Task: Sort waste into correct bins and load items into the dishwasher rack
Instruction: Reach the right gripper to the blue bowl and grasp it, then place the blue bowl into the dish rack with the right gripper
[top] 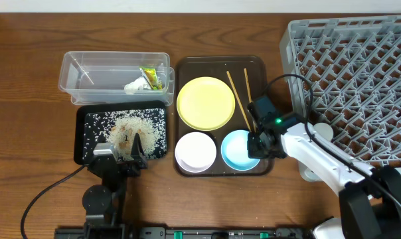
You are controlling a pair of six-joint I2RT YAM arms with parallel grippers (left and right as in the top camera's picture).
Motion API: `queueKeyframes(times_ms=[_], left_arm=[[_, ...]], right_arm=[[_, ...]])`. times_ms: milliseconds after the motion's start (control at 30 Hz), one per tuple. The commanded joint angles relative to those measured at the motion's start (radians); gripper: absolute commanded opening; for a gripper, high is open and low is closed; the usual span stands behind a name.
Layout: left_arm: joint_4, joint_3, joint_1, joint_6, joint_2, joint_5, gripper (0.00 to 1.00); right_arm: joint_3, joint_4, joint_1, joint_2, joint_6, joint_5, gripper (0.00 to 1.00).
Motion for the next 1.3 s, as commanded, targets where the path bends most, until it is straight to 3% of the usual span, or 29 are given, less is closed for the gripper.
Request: queueKeyframes(times_ms=[0,200,467,600,867,1267], left_arm=[[-0.013,-0.028,0.005,0.013,-0.005,0.01,0.92],[-0.013,-0.028,0.005,0.013,-0.005,0.01,0.93],[-0.013,-0.028,0.005,0.013,-0.005,0.01,0.93],[-0.013,-0.028,0.005,0.013,-0.005,0.01,0.93],[-0.013,-0.028,0.005,0.013,-0.005,0.01,0.93],[-0.013,-0.028,0.005,0.013,-0.005,0.01,0.93]], right_arm=[[0.047,-0.034,-0.03,-0.09,-0.009,0.078,0.01],[0.19,-0.137,-0.117,-0.299,-0.045,0.396,0.01],[0.252,0.032,-0.194,-0.443,-0.045,0.803,0.01],[0.251,0.088,-0.244,-0.39,-0.052,1.006,0.01],[0.251,0.169,-0.322,-0.215,-0.07,1.152,0.01],[0.251,0.493,-0.304,0.04,-0.422,1.189,0.01]])
